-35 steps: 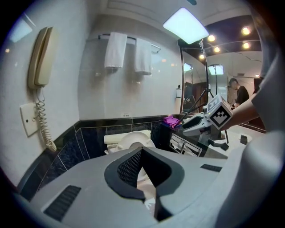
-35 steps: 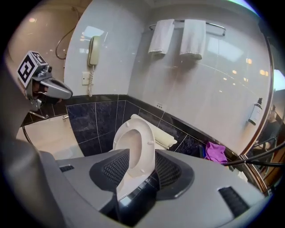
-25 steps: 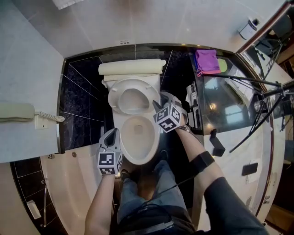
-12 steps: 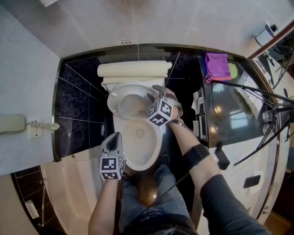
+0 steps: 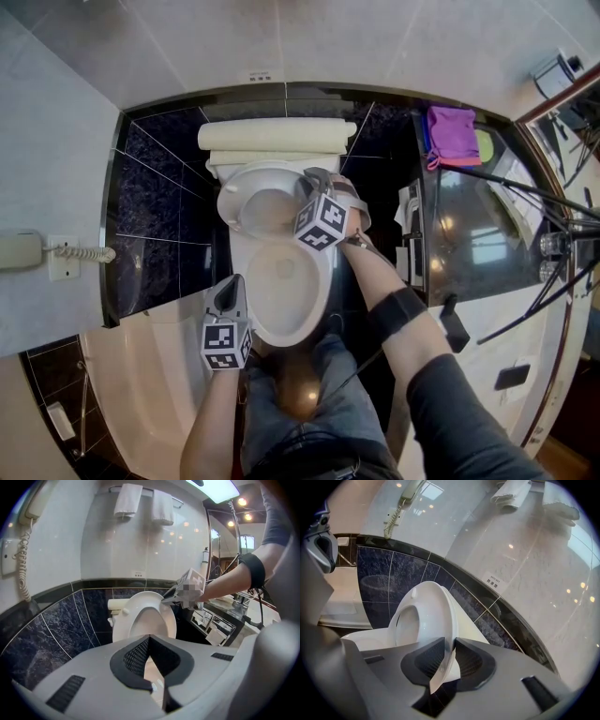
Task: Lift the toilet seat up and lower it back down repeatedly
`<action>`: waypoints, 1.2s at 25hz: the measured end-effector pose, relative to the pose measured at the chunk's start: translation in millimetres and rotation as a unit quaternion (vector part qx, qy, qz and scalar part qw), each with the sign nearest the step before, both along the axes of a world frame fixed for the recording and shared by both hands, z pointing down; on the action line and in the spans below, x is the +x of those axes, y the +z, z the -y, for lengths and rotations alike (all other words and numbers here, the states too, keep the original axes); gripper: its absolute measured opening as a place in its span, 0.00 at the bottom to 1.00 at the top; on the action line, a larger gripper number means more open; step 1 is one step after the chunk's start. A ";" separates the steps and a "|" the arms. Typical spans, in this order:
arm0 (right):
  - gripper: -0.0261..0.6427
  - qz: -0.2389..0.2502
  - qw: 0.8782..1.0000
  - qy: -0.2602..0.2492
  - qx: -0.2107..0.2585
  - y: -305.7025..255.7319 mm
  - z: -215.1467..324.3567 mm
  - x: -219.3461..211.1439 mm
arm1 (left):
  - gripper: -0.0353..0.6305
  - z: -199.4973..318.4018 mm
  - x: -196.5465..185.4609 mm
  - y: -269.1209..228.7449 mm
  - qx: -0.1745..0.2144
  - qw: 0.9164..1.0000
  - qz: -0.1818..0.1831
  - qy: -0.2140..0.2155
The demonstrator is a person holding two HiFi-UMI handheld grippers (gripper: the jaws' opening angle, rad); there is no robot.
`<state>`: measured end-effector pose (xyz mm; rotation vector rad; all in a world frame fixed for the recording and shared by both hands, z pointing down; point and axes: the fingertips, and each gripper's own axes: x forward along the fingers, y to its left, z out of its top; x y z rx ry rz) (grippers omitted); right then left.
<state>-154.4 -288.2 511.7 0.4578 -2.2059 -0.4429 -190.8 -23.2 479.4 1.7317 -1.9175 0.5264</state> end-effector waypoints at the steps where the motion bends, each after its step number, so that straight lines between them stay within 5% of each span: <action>1: 0.17 -0.002 1.000 0.000 -0.001 -0.4 -1.1 0.4 | 0.05 -1.5 1.4 2.6 -0.002 1.000 -0.002 0.000; 30: 0.16 -0.028 0.994 -0.053 0.087 -4.9 -185.0 76.6 | 0.05 -68.1 44.3 66.4 -0.043 0.998 -0.030 0.035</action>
